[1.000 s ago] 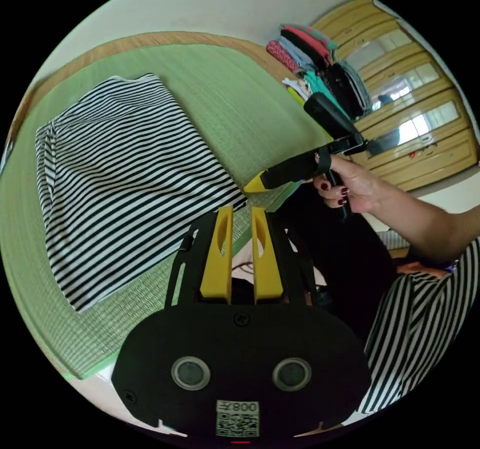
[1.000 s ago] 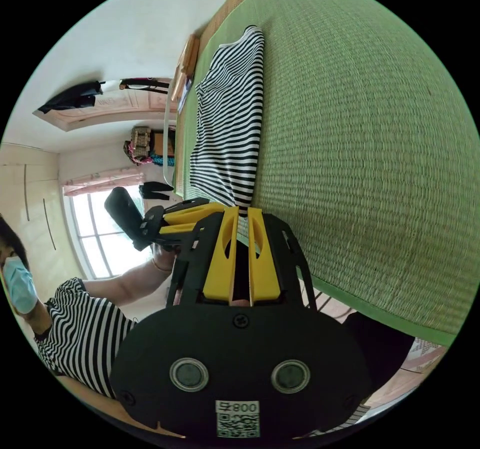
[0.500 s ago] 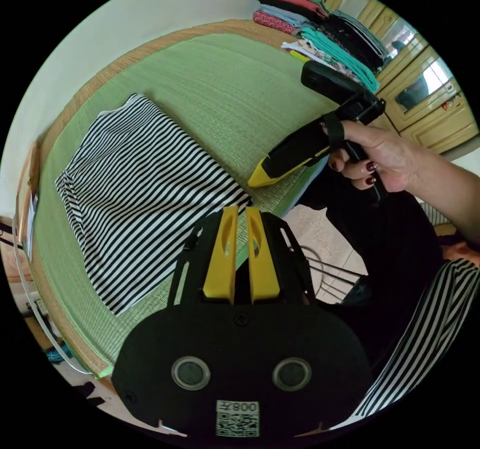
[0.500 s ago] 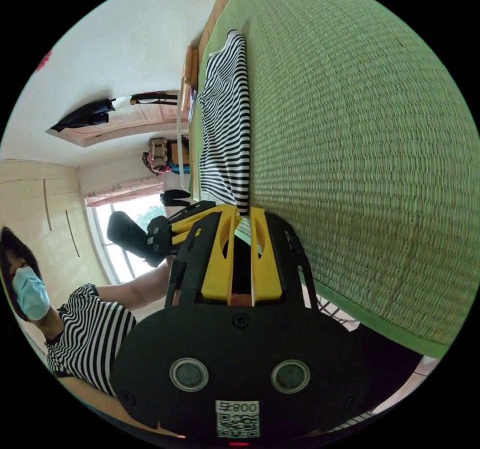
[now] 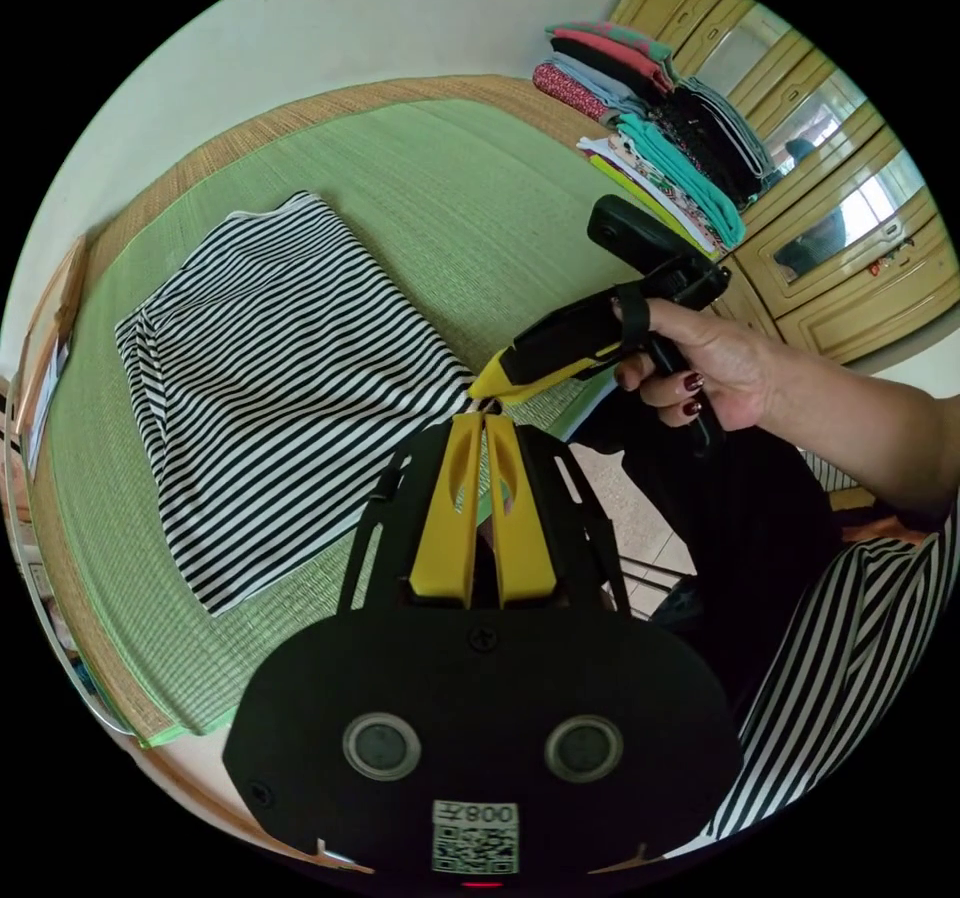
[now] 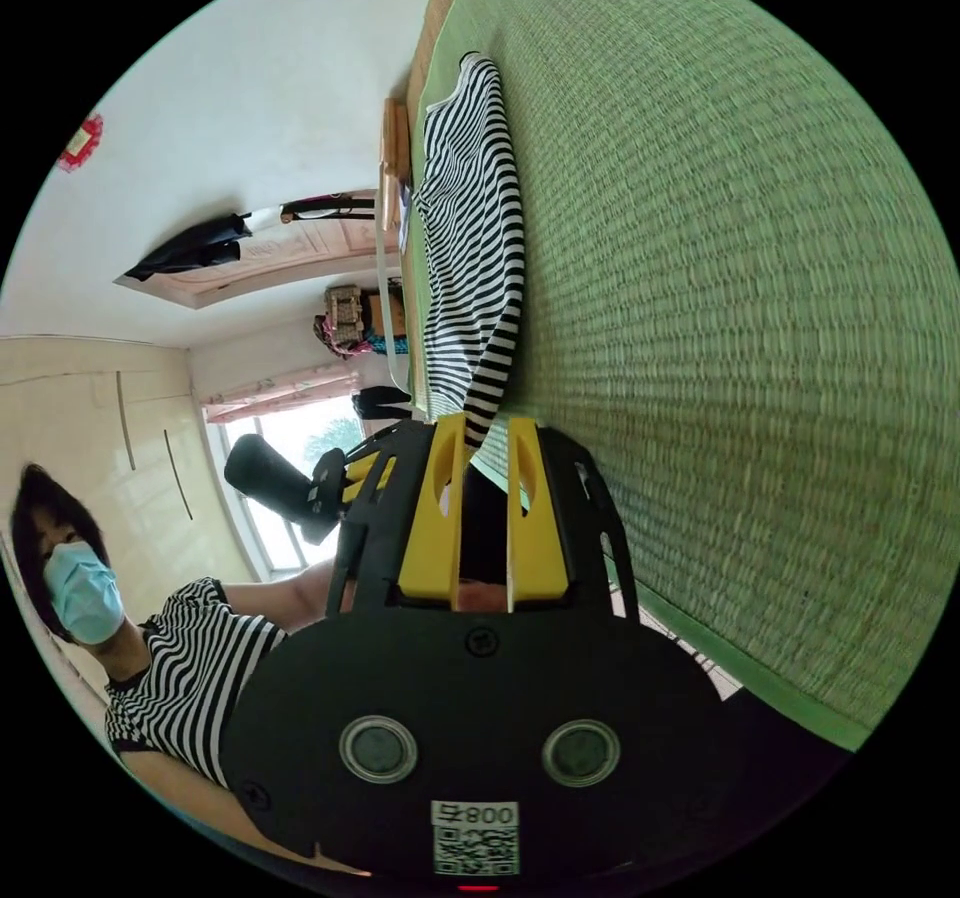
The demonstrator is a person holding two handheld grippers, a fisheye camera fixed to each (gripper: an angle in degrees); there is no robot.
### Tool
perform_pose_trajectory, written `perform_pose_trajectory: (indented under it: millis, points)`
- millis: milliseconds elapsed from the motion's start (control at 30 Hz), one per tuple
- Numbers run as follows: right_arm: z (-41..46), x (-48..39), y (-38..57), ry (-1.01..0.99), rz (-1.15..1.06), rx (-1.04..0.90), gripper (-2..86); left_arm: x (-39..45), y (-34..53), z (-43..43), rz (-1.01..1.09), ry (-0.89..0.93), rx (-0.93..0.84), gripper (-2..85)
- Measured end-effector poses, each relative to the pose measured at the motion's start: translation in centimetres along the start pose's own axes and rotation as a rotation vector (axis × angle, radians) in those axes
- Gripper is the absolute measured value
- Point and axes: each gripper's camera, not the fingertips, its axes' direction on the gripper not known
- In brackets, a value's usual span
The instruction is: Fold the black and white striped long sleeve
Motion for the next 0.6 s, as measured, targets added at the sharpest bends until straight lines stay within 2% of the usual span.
perform_pose_trajectory:
  millis: [367, 600]
  points:
    - [2.5, 0.1, 0.0, -0.022, 0.007, 0.003, 6.9, -4.9, 0.1, 3.8, -0.013, 0.001, 0.016, 0.4]
    - [4.5, 0.1, -0.9, -0.029, 0.031, -0.014, 2.6, -9.7, 1.1, 5.5, -0.058, 0.025, 0.045, 0.3]
